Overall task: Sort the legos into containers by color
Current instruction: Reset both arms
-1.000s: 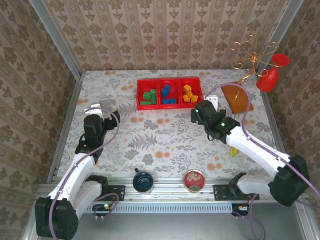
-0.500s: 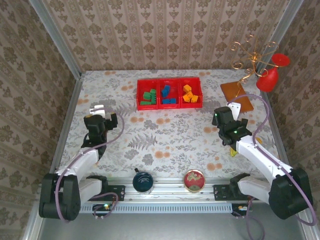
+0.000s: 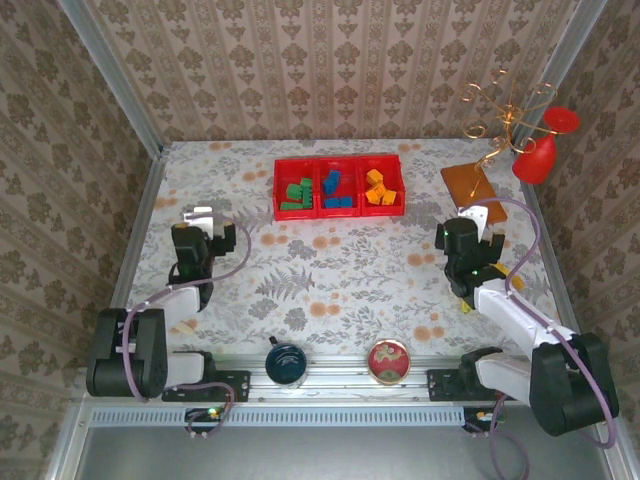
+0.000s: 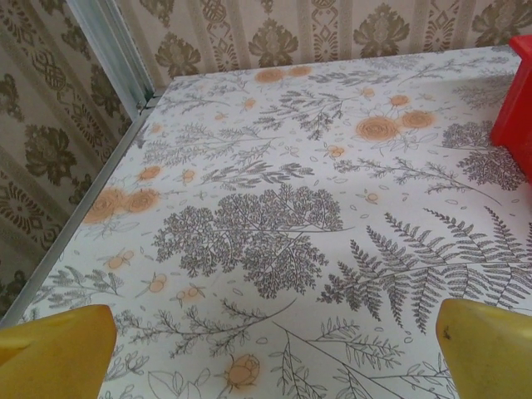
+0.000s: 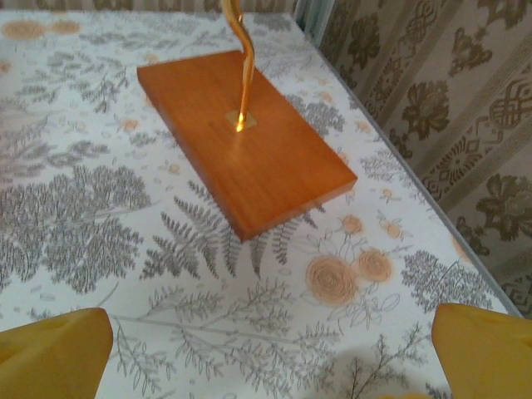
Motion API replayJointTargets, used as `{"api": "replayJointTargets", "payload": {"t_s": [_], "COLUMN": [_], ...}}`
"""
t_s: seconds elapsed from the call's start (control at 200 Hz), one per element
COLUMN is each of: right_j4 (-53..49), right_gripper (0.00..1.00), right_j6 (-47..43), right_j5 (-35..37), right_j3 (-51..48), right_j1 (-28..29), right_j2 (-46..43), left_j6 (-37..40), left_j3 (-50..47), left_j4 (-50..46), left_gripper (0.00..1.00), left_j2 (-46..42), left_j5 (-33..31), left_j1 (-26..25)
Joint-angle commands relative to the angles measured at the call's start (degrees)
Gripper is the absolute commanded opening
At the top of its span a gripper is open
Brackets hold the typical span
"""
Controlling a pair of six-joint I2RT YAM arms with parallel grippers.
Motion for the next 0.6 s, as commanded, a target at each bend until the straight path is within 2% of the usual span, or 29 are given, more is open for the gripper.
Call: {"api": "replayJointTargets", "payload": {"t_s": [0.0,0.47,0.53,0.595], "right_j4": [5.3,11.7,12.8,14.1], "right_gripper": [1.00,1.00,1.00,1.00], "right_j6": [-1.6,-2.7,-2.8,-3.0], "right_j5": [-2.5,-6.9,-7.1,-7.7], "right_j3": [-1.3,-4.5,-5.2,-6.1], "right_j1": [-1.6,-2.9,-3.1,-3.4], "right_j2": [-1.7,-3.1,-3.6,-3.9], "left_j6": [2.1,2.5,2.7,2.5], "left_j3": [-1.0,-3.1,-1.8,-0.6], "left_j4": [5.8,22.4,17.3,16.6], "left_gripper": [1.00,1.00,1.00,1.00], "left_j2": [1.5,15.8,14.5,15.2], "left_j5": [3.4,15.8,18.7,21.8], "left_j1": [1.4,4.6,5.0,6.1]}}
